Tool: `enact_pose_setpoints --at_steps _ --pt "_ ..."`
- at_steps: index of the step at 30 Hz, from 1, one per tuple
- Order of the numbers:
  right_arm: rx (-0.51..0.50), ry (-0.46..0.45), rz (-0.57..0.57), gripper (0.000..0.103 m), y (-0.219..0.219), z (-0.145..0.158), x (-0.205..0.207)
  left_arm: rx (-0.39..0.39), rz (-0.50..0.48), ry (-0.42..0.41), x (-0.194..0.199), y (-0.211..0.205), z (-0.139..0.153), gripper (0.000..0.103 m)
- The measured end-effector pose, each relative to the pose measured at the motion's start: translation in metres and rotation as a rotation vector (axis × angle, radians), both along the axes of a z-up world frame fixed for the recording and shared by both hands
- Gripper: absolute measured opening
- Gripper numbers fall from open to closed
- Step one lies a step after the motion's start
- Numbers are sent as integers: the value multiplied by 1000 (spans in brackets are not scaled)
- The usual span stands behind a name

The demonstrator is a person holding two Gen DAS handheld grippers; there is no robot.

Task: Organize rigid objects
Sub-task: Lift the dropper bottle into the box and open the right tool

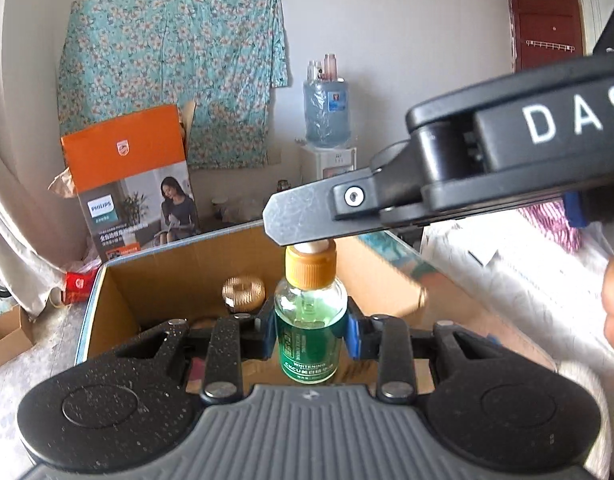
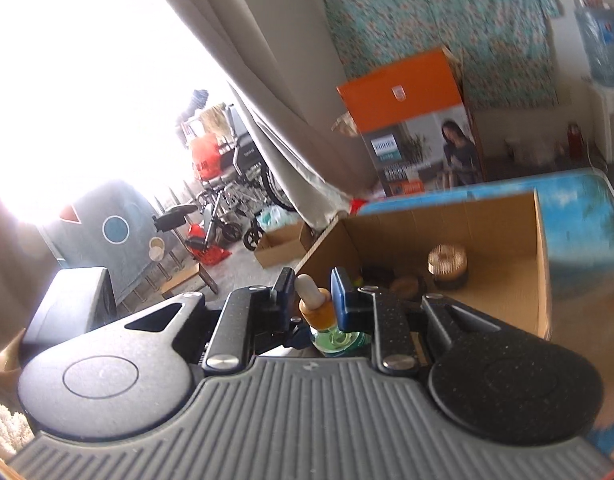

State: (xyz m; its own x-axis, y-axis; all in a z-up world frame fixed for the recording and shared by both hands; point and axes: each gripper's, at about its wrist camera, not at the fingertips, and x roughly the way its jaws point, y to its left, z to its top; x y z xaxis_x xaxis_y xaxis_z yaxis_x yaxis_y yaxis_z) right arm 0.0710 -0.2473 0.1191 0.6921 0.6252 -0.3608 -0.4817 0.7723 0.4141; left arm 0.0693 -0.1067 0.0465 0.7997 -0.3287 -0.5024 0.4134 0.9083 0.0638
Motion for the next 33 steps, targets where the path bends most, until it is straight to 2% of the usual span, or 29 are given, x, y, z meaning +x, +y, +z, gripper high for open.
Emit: enact_pose_setpoints --at_steps 5,10,15,21,26,32,33 --pt "-15 10 0 18 -14 19 45 -40 -12 41 43 -14 12 34" --pt "-20 70 -16 18 -36 13 108 -65 -19 132 97 -31 4 33" --pt "-42 151 -40 18 -53 -14 169 -78 -11 263 153 -45 -17 34" --pt "-34 233 -57 17 -64 -54 230 -56 21 371 207 -58 -46 34" --pt "-44 269 -68 17 -63 -80 261 -35 41 431 235 -64 -65 34" --pt "-60 290 -70 14 -59 -100 282 -17 52 449 252 -68 -74 34" --pt "-67 290 -70 14 -58 -102 285 -25 47 451 251 -68 -73 39"
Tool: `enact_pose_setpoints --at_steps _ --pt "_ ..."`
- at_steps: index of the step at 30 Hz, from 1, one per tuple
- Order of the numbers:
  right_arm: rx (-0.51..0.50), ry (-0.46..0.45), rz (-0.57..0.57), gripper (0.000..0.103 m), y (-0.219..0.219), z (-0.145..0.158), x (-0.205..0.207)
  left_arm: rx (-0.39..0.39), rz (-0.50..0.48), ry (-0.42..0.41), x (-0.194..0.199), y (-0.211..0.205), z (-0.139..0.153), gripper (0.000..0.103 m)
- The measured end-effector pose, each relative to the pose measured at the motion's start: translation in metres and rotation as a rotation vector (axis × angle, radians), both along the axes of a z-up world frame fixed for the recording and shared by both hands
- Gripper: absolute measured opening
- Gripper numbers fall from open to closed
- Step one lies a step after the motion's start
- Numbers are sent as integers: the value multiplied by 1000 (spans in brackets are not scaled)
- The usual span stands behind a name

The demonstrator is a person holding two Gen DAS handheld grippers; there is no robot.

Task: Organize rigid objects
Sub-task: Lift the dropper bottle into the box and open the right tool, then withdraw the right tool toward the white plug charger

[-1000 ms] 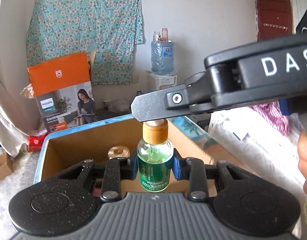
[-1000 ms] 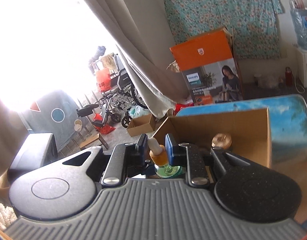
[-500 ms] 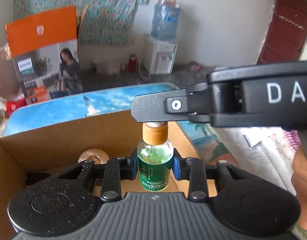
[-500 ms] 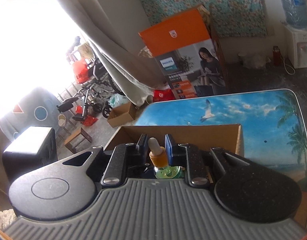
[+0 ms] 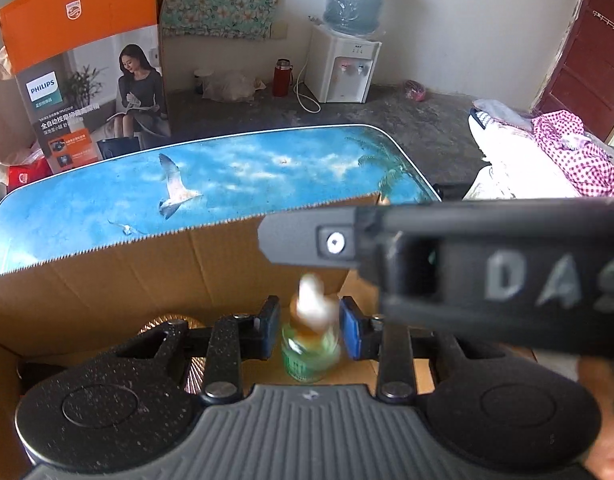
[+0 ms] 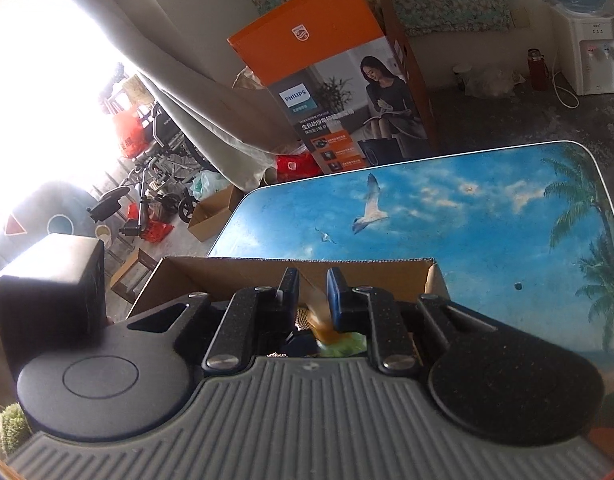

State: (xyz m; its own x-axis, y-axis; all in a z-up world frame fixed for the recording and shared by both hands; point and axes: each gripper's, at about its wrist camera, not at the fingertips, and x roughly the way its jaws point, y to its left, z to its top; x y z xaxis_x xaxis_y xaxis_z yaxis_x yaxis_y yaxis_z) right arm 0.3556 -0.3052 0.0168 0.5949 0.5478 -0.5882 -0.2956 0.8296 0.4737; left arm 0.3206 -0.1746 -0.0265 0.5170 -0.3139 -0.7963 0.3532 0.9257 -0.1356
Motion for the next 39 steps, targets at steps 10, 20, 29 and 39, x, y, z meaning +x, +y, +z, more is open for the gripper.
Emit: enact_pose_setpoints --at_steps 10,20,29,39 --pt "1 -7 -12 16 -1 0 -5 -3 -1 -13 -5 -2 7 54" --pt "110 -173 -156 50 -33 47 -110 -23 -40 -111 -60 14 52 85" --pt "168 -321 -268 83 -41 67 -247 -24 -78 -209 -152 55 88 95" --pt "204 -262 -238 89 -12 45 -306 -40 -72 -237 -244 110 78 99"
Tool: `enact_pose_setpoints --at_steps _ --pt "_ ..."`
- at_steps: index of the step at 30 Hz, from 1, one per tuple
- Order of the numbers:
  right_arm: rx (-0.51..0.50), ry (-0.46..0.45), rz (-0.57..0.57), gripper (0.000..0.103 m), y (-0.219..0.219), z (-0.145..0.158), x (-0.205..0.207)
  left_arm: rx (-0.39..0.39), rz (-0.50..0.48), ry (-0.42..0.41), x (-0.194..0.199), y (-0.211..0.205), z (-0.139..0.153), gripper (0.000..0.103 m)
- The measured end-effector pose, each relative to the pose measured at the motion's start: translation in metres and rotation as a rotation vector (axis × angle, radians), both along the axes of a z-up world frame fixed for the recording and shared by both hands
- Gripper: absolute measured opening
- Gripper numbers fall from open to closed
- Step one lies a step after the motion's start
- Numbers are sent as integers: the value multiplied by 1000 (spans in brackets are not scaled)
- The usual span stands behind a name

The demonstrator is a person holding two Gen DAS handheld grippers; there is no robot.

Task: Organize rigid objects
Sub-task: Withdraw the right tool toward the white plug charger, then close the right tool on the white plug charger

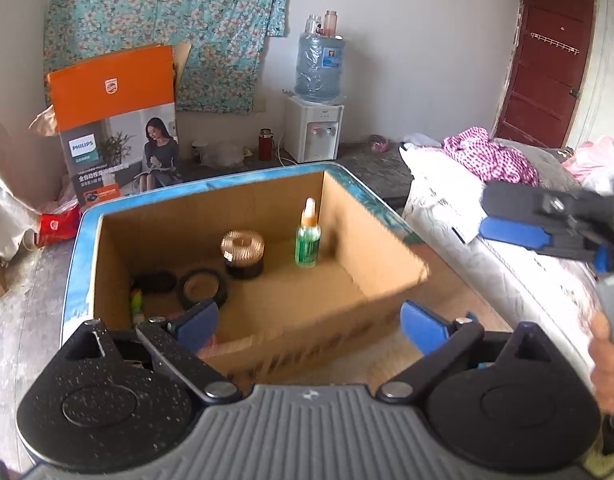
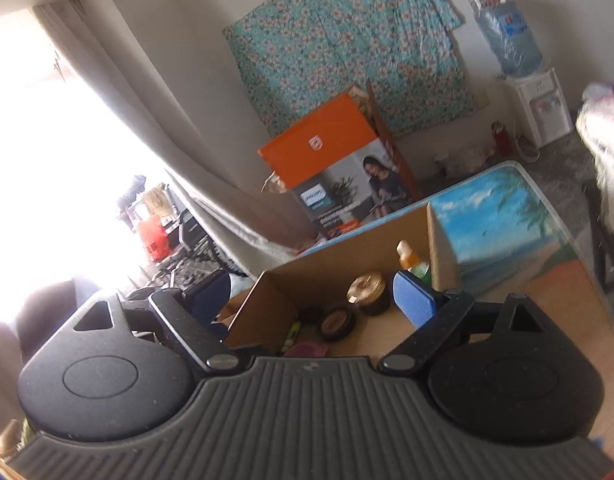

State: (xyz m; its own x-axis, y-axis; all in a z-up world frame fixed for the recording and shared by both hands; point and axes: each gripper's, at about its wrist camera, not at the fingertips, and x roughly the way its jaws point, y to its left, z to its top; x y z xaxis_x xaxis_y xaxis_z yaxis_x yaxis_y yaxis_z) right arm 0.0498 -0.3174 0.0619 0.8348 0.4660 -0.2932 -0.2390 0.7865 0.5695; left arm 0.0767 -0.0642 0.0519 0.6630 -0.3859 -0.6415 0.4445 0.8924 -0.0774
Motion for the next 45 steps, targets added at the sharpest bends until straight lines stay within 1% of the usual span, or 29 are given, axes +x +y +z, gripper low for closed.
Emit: enact_pose_setpoints --at_steps 4,7,12,17,20,24,27,29,32,34,35,37,40,43,45 --pt "4 36 20 89 15 -10 -4 20 -8 15 -22 14 -14 99" --pt "16 62 37 89 25 -19 -5 37 4 21 -32 22 -25 99" --pt "12 114 75 89 43 -34 3 32 26 43 -44 31 -45 99" --pt "-22 162 124 89 59 -48 10 55 51 48 -47 32 -62 99" --pt "-44 193 146 89 64 -57 12 72 66 27 -49 32 -71 99" --pt "-25 243 176 89 68 -75 20 89 76 22 -48 32 -86 99" --pt "-2 286 202 89 76 -90 30 86 85 25 -45 34 -98 99" --pt "3 306 222 87 85 -98 37 71 86 27 -43 36 -105 98" --pt "9 330 244 78 97 -107 48 37 76 48 -39 38 -115 93" --pt "27 354 254 69 105 -115 58 22 76 56 -37 38 -121 86" --pt "39 367 260 66 108 -119 62 18 78 58 -36 38 -123 85" --pt "61 393 271 56 114 -126 72 13 81 60 -34 38 -128 81" --pt "76 430 284 49 124 -137 84 23 95 50 -31 36 -134 77" --pt "91 461 289 45 131 -147 93 39 105 43 -30 34 -138 73" --pt "104 476 293 43 135 -151 98 41 106 38 -29 33 -139 73"
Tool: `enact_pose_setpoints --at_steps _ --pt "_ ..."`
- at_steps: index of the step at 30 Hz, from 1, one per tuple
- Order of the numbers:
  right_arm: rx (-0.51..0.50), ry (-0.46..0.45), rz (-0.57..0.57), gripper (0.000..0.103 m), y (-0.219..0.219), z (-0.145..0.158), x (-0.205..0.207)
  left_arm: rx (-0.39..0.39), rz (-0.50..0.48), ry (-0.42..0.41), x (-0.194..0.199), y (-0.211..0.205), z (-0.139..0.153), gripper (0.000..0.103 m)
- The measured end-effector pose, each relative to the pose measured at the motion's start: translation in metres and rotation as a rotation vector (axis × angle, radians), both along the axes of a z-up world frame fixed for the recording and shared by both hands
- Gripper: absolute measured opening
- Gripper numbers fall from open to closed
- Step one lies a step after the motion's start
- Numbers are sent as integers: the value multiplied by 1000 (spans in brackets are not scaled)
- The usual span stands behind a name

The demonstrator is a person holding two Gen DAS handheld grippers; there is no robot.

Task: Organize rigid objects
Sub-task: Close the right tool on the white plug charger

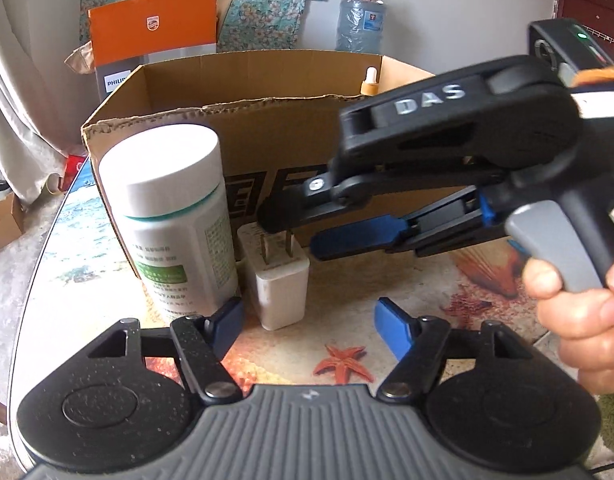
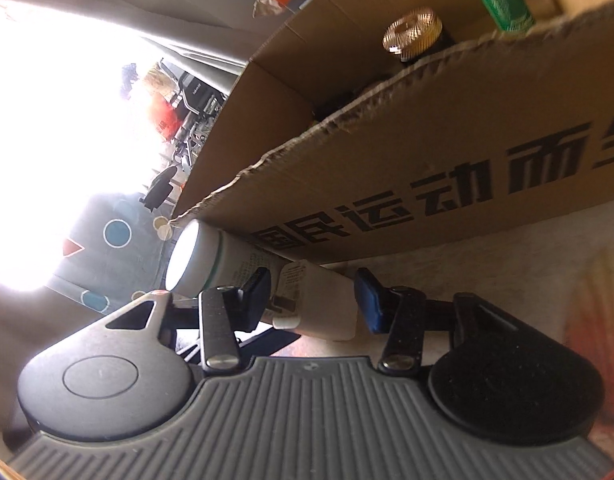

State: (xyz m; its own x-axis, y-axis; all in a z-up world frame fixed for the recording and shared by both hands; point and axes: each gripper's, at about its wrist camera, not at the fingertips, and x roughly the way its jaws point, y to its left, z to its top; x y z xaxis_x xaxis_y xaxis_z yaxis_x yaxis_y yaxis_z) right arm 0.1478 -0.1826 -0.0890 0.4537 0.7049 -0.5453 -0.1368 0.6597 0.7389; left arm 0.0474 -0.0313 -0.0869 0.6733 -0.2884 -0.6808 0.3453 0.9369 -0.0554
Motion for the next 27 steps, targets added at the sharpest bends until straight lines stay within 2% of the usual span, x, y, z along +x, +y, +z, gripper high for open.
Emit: enact_pose_setpoints --at_steps 4,13,19,27 --pt "24 21 1 38 6 -5 7 -16 8 0 4 -2 -1 72" --pt "28 41 -3 37 3 -4 4 -34 -18 -2 8 -8 0 71" --pt "21 50 -35 37 -10 -3 -6 -68 -79 16 7 -17 -1 71" --pt "21 74 -131 39 -46 4 -29 -105 -214 41 9 -39 -1 70"
